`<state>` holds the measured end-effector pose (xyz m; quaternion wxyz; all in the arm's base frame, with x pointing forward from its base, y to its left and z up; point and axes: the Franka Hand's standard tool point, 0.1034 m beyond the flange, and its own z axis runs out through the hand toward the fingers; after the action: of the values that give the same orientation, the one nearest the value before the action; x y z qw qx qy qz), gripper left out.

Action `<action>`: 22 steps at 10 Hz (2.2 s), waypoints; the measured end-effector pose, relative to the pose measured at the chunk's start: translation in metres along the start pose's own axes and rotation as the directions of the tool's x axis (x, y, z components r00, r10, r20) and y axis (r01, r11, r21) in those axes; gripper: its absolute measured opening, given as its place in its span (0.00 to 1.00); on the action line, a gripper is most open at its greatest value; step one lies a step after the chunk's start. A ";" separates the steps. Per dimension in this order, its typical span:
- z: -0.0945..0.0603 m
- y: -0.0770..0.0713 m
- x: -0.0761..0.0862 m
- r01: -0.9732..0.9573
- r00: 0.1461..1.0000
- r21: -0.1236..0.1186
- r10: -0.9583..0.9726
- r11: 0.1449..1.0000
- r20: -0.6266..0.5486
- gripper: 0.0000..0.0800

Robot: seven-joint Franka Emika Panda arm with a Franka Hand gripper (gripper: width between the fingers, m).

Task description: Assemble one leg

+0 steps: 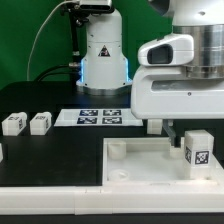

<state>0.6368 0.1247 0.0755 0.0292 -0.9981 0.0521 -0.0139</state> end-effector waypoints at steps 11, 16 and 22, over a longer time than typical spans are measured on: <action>0.001 0.017 0.001 -0.407 0.913 -0.025 0.407 0.913 -0.016 0.37; -0.002 0.049 0.000 -0.757 0.654 -0.083 0.751 0.649 -0.088 0.39; -0.001 0.054 -0.002 -0.758 0.652 -0.096 0.751 0.645 -0.104 0.77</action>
Offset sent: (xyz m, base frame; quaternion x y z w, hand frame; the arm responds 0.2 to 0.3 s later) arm 0.0000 0.0000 0.0000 0.0000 0.0000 0.0000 1.0000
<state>0.6291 0.0712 0.0734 -0.0346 -0.8845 0.4646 -0.0243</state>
